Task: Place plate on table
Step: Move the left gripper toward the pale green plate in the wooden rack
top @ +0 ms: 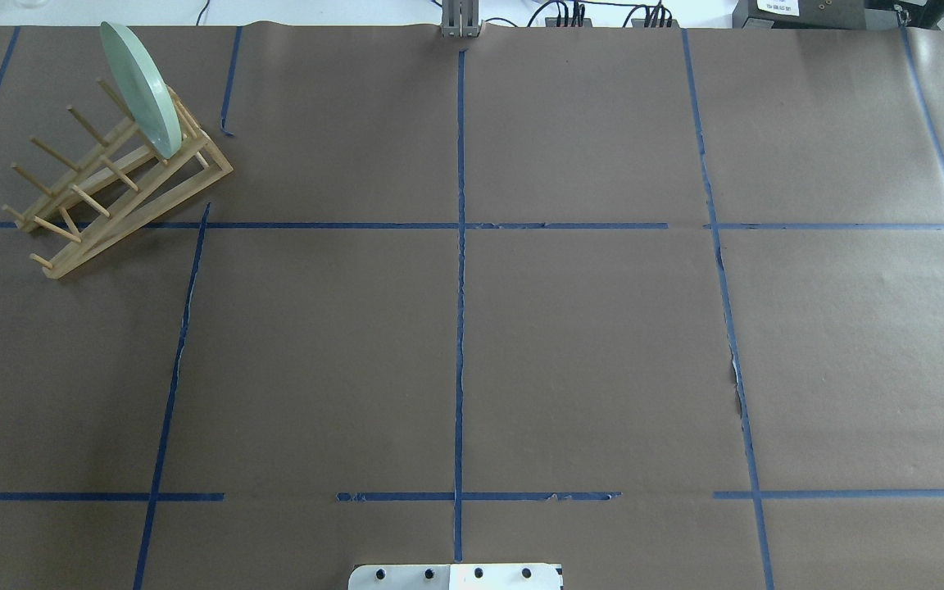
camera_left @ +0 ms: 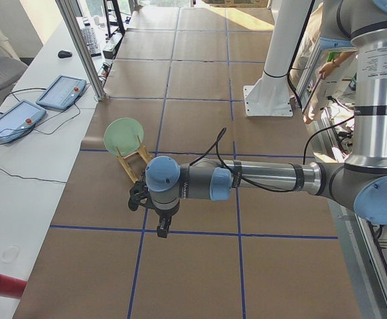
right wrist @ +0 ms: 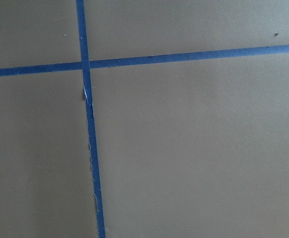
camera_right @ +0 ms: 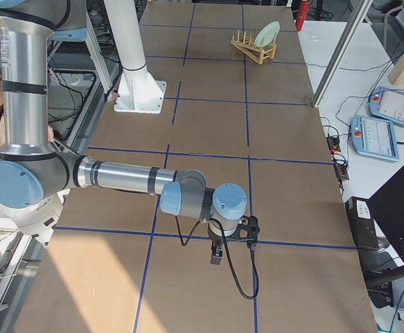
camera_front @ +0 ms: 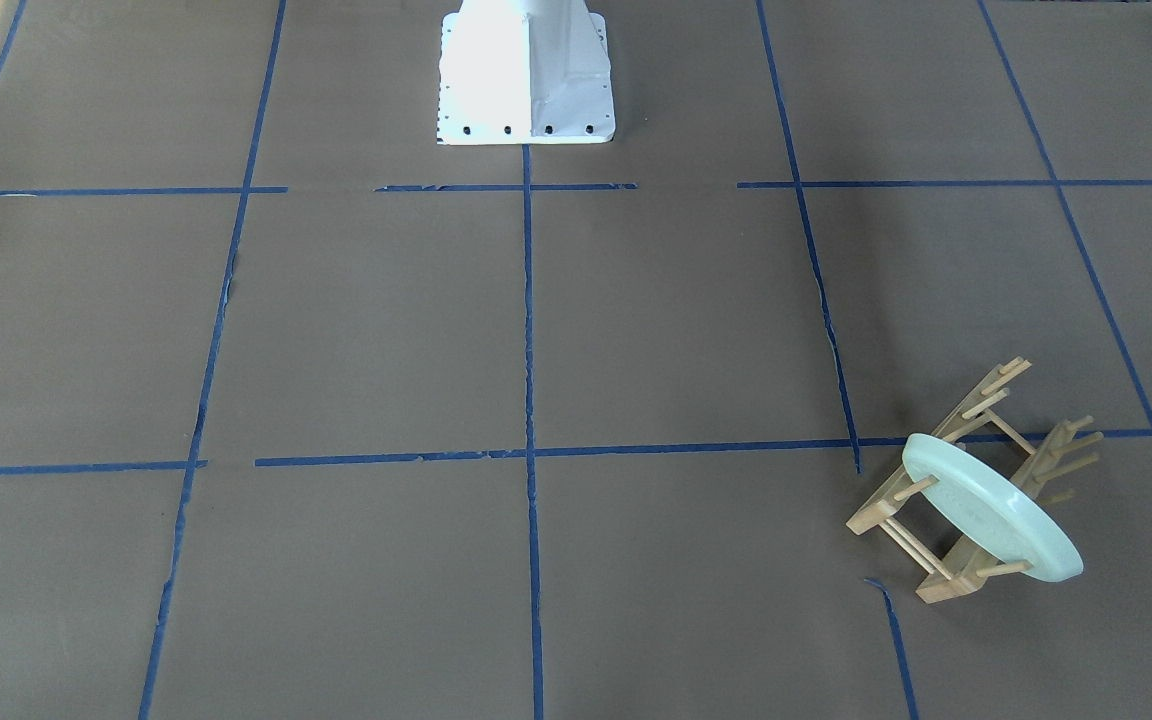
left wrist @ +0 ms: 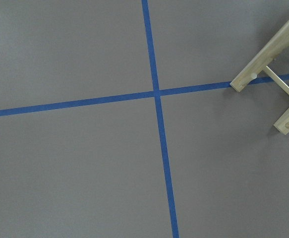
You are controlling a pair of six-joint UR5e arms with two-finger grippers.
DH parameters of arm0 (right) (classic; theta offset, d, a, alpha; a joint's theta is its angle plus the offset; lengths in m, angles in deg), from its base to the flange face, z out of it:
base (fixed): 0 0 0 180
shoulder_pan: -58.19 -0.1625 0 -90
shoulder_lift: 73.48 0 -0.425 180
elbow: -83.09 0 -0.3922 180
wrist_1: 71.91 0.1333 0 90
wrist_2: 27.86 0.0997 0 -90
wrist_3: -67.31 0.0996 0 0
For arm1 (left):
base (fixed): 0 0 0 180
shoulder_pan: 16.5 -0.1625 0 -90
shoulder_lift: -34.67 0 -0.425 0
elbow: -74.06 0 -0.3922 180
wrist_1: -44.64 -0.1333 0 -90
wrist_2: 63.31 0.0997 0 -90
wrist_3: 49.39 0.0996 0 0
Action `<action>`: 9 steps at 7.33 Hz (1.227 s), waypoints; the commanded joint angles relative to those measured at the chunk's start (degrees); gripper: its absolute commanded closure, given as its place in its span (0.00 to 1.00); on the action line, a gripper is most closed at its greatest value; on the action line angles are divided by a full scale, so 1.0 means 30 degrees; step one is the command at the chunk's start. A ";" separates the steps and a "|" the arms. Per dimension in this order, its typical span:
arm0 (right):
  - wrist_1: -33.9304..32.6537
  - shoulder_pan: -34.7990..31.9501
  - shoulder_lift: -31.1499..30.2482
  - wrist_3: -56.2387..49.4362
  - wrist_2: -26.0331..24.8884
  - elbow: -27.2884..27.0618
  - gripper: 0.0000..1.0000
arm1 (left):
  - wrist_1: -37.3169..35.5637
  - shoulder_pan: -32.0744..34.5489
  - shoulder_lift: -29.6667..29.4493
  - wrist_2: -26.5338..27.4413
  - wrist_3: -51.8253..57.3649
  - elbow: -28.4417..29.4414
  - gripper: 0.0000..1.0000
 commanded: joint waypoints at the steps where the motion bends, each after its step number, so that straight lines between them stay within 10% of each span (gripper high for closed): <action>1: 0.0000 0.0000 0.0000 0.0000 0.0000 0.0001 0.00 | 0.0013 -0.0029 -0.0008 0.0001 -0.0058 0.0036 0.00; 5: 0.0000 0.0000 0.0000 0.0000 0.0000 0.0001 0.00 | 0.0741 -0.0029 -0.2285 0.0205 -0.0030 0.0065 0.00; 7: 0.0000 0.0000 0.0000 0.0000 0.0000 0.0001 0.00 | 0.5701 0.0000 -0.4104 0.0381 -0.0407 0.2512 0.00; 9: 0.0000 0.0000 0.0000 0.0000 0.0000 0.0001 0.00 | 0.8780 -0.0116 -0.4519 0.0323 -0.8142 0.2468 0.00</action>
